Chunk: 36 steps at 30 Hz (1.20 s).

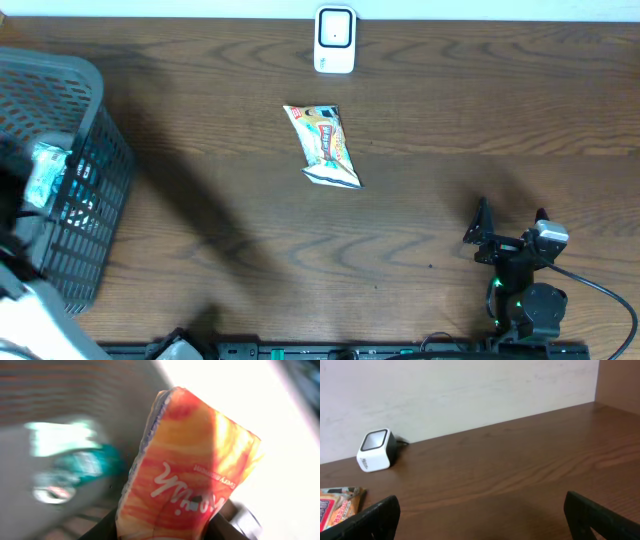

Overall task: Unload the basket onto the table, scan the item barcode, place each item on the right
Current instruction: 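Place the orange box on the table beside the snack bag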

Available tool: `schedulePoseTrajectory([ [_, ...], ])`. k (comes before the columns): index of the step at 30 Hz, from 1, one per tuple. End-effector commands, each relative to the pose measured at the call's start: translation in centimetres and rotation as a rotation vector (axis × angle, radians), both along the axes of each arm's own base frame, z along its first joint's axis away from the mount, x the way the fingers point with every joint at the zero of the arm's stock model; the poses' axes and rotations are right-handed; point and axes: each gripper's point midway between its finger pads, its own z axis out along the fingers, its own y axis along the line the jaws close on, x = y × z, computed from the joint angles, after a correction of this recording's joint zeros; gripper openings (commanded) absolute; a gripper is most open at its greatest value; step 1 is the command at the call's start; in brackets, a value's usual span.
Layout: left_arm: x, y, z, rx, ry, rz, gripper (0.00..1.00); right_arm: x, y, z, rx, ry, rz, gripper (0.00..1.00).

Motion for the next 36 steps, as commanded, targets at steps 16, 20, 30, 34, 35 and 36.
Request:
schedulePoseTrajectory([
  [16, 6.8, -23.4, -10.0, 0.108, 0.360, -0.585, 0.40, 0.0, 0.1, 0.0, 0.008, -0.001, 0.006, 0.99],
  [20, 8.2, -24.4, -14.8, 0.143, 0.510, -0.589, 0.40, 0.0, 0.1, 0.0, 0.008, -0.001, 0.006, 0.99],
  [30, 10.1, -25.4, -25.9, 0.108, 0.790, -0.549, 0.40, 0.0, 0.1, 0.0, 0.008, -0.001, 0.006, 0.99],
  [34, 11.0, -26.0, -29.0, 0.112, 0.831, -0.557, 0.40, 0.0, 0.1, 0.0, 0.008, -0.001, 0.006, 0.99],
  [35, 11.3, -26.2, -29.7, 0.112, 0.835, -0.557, 0.40, 0.0, 0.1, 0.0, 0.008, -0.001, 0.006, 0.99],
  [36, 11.5, -26.4, -30.2, 0.109, 0.837, -0.554, 0.40, 0.0, 0.1, 0.0, 0.008, -0.001, 0.006, 0.99],
])
